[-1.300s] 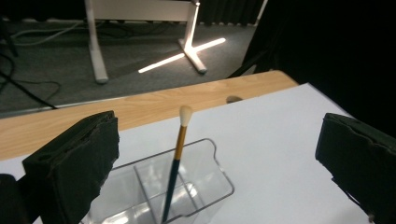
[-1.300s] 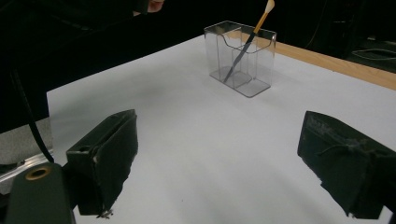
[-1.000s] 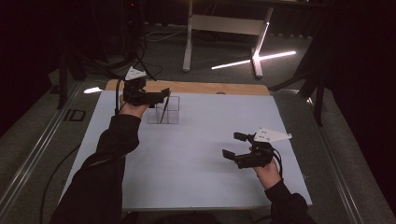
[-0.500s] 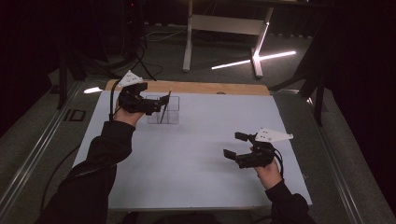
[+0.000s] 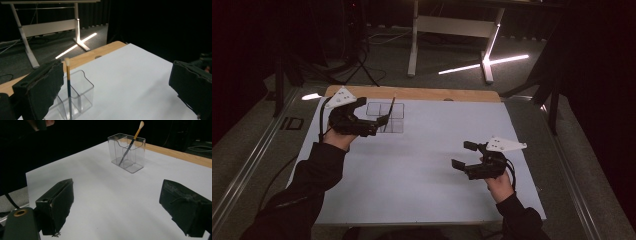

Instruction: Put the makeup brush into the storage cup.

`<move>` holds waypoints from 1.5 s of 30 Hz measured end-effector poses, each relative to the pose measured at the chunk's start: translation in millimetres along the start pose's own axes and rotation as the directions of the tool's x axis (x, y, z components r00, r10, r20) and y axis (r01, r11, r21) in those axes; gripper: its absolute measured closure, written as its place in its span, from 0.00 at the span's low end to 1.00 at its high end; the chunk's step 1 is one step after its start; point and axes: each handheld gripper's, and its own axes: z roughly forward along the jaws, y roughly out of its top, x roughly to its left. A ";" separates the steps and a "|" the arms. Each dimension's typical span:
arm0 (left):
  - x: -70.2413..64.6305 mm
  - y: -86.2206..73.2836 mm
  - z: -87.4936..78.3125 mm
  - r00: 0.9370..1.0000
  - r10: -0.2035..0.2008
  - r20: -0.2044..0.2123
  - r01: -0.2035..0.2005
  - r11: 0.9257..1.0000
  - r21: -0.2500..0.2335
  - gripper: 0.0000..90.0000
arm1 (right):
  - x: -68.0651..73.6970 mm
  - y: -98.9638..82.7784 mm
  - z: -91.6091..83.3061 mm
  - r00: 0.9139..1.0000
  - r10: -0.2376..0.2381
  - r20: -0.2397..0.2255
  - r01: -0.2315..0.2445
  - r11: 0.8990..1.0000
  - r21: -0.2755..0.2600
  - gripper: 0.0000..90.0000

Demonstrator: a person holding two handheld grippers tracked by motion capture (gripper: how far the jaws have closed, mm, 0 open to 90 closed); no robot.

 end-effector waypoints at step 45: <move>-44.0 -108.4 -37.8 0.982 0.073 0.177 -0.070 0.997 -0.026 0.00 | -1.6 -3.1 2.4 1.000 -0.003 0.000 0.003 1.000 0.009 0.13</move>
